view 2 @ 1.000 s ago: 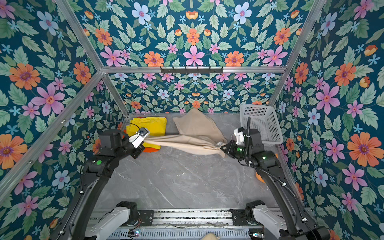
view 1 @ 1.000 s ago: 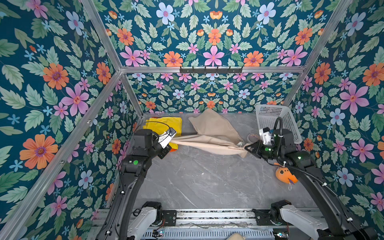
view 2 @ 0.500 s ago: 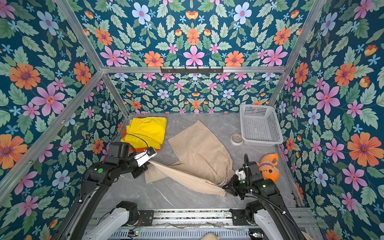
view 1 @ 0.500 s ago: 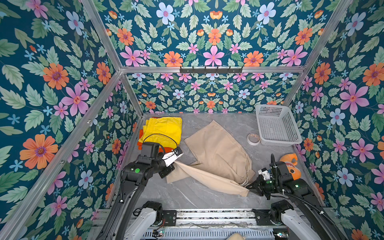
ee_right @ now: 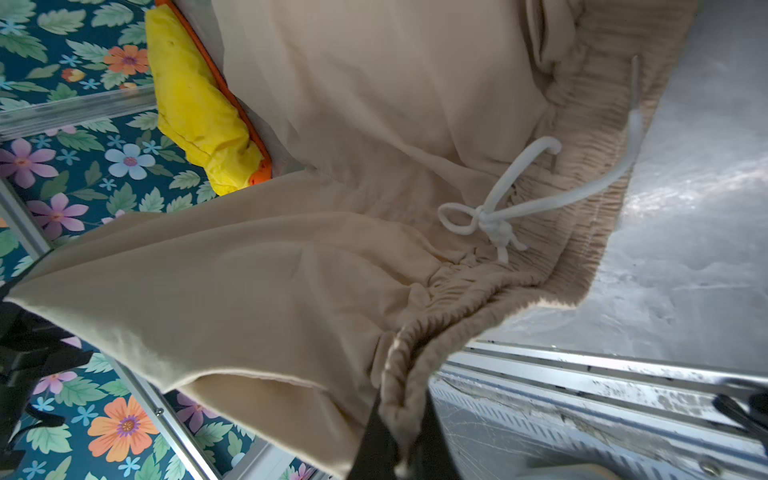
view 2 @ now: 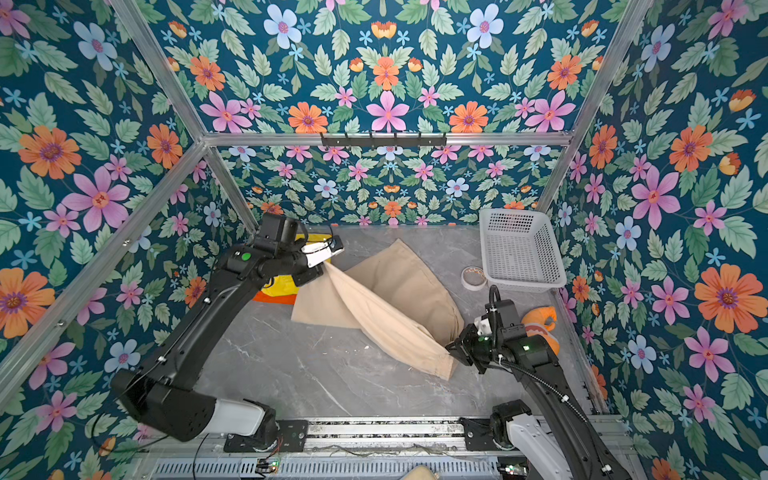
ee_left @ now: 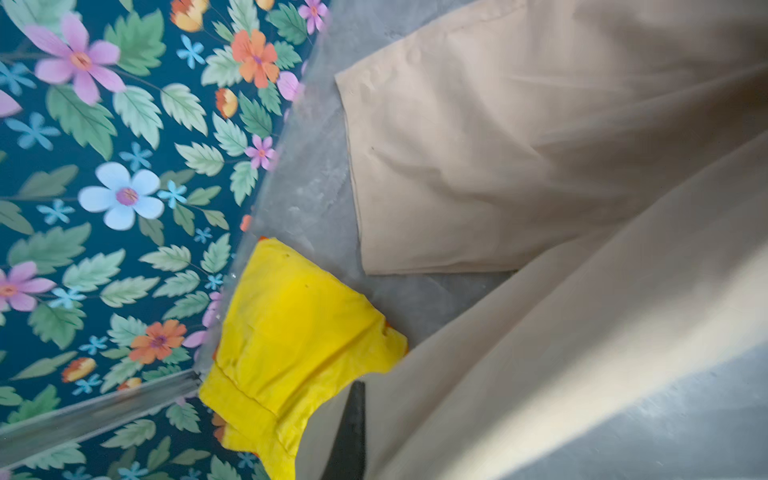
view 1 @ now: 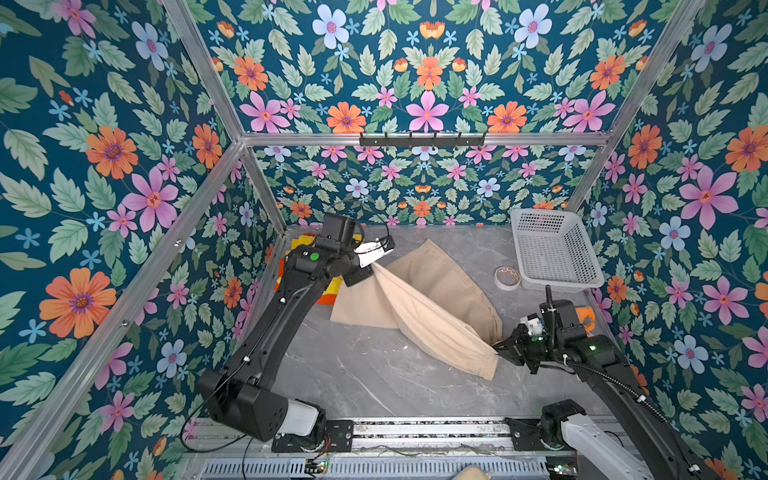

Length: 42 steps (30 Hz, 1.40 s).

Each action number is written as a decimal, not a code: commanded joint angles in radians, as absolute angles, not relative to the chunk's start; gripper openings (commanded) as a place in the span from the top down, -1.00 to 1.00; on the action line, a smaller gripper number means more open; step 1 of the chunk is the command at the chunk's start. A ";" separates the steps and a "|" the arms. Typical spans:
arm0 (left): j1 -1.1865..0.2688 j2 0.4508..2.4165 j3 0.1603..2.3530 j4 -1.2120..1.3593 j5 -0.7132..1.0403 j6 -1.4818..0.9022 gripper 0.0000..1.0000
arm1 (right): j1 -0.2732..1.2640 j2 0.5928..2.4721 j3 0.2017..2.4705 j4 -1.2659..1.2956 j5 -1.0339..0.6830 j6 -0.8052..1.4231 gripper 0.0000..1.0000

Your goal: Fold and stack the shorts

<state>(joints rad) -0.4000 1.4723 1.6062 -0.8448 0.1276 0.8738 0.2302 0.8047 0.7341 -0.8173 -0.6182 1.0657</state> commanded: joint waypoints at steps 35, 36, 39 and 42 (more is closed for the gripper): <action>-0.426 2.111 2.138 -0.610 0.187 0.921 1.00 | -0.042 0.926 0.629 -0.575 -0.737 1.108 1.00; -0.426 2.119 2.143 -0.611 0.179 0.916 1.00 | -0.051 0.932 0.626 -0.571 -0.742 1.106 1.00; -0.427 2.133 2.146 -0.603 0.147 0.898 1.00 | -0.066 0.955 0.628 -0.550 -0.751 1.099 1.00; -0.430 2.152 2.177 -0.609 0.074 0.871 1.00 | -0.071 1.002 0.636 -0.528 -0.762 1.089 1.00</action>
